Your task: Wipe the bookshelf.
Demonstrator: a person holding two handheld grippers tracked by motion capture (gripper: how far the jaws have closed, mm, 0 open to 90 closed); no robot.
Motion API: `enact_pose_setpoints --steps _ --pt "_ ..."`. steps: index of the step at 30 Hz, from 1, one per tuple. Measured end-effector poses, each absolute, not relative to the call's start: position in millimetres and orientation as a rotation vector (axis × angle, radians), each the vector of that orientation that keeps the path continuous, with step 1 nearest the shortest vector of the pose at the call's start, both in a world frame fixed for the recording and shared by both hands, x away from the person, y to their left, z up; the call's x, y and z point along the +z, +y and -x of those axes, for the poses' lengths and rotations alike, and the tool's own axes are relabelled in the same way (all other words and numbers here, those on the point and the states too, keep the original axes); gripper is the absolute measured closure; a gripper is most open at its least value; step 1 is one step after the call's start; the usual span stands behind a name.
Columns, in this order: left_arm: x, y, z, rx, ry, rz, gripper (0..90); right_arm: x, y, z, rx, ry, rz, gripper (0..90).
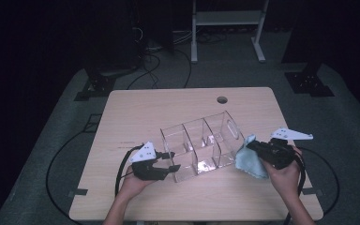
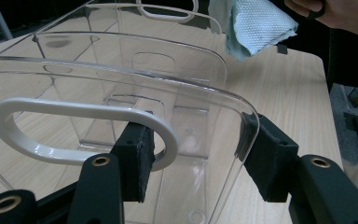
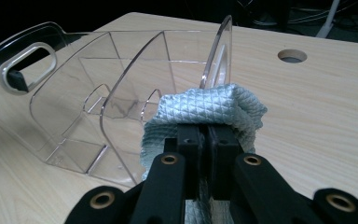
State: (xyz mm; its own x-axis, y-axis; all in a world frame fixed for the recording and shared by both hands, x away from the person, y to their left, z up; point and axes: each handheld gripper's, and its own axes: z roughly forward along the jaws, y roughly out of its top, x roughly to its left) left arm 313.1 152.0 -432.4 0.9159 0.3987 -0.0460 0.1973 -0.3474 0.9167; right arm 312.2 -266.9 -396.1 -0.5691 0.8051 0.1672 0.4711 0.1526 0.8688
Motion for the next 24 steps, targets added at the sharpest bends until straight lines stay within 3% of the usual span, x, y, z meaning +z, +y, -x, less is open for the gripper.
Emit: enact_pose_setpoints --steps 12,24 --pt "-431 152 -307 0.235 0.451 -1.948 46.8 -443 -264 -318 1.330 2.154 -1.328 85.4" --pt "-430 147 -301 0.231 0.444 -1.960 46.5 -392 -258 -315 1.360 2.087 -1.213 85.4"
